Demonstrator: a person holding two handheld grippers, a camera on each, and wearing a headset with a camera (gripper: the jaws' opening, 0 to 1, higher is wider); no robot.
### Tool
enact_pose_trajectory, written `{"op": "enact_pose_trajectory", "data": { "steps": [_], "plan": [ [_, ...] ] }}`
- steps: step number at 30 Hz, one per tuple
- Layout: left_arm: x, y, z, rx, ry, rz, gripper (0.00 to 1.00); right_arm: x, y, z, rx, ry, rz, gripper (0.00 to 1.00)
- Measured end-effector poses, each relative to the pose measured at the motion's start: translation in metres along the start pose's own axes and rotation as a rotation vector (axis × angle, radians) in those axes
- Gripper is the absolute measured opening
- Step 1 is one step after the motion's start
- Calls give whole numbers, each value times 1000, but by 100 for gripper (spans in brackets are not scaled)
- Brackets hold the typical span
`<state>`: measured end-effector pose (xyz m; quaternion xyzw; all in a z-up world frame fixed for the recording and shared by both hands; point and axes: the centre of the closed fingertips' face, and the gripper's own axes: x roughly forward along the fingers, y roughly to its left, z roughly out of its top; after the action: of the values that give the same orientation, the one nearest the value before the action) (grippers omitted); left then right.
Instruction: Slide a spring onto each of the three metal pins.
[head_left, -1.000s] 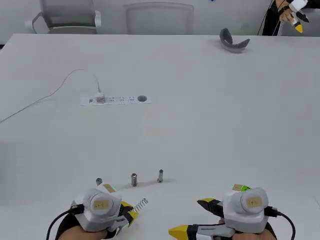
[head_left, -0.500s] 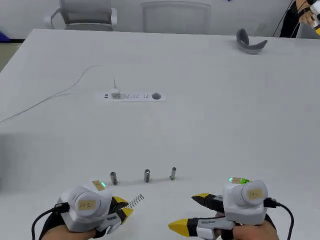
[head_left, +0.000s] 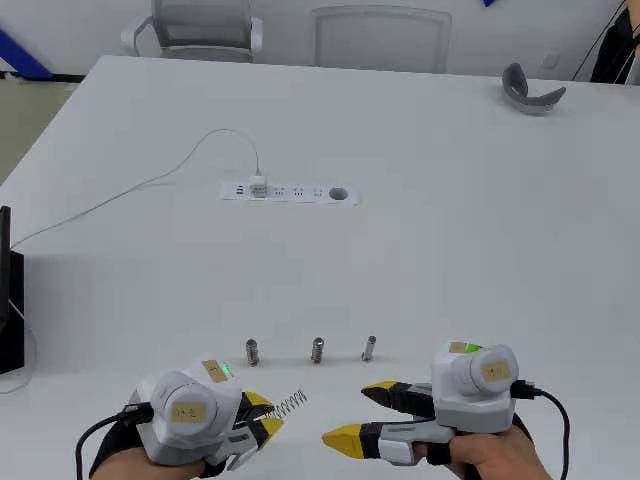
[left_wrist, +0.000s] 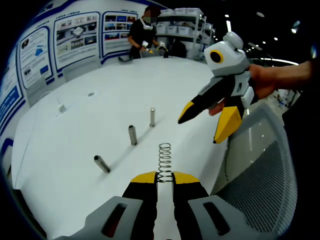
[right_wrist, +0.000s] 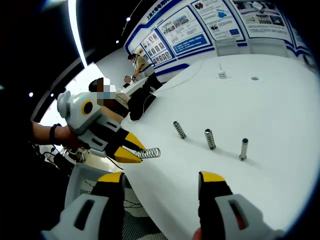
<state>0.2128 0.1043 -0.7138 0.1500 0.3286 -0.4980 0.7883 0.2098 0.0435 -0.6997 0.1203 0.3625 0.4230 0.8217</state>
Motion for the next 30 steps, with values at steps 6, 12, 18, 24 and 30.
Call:
{"op": "enact_pose_trajectory", "data": {
  "steps": [6,12,18,24,30],
  "plan": [
    [-1,-7,6,11,-14,-14,11,11,7,10,56,-22,53,45],
    [-4,-14,14,28,-32,-30,11,20,14,12,83,-17,95,39],
    [-5,-19,17,52,-37,-46,11,22,22,13,105,-10,132,33],
    [-3,-24,17,71,-35,-66,10,23,29,14,143,-1,166,26],
    [-3,-25,16,91,-28,-78,10,20,29,16,174,-6,191,19]
  ]
}}
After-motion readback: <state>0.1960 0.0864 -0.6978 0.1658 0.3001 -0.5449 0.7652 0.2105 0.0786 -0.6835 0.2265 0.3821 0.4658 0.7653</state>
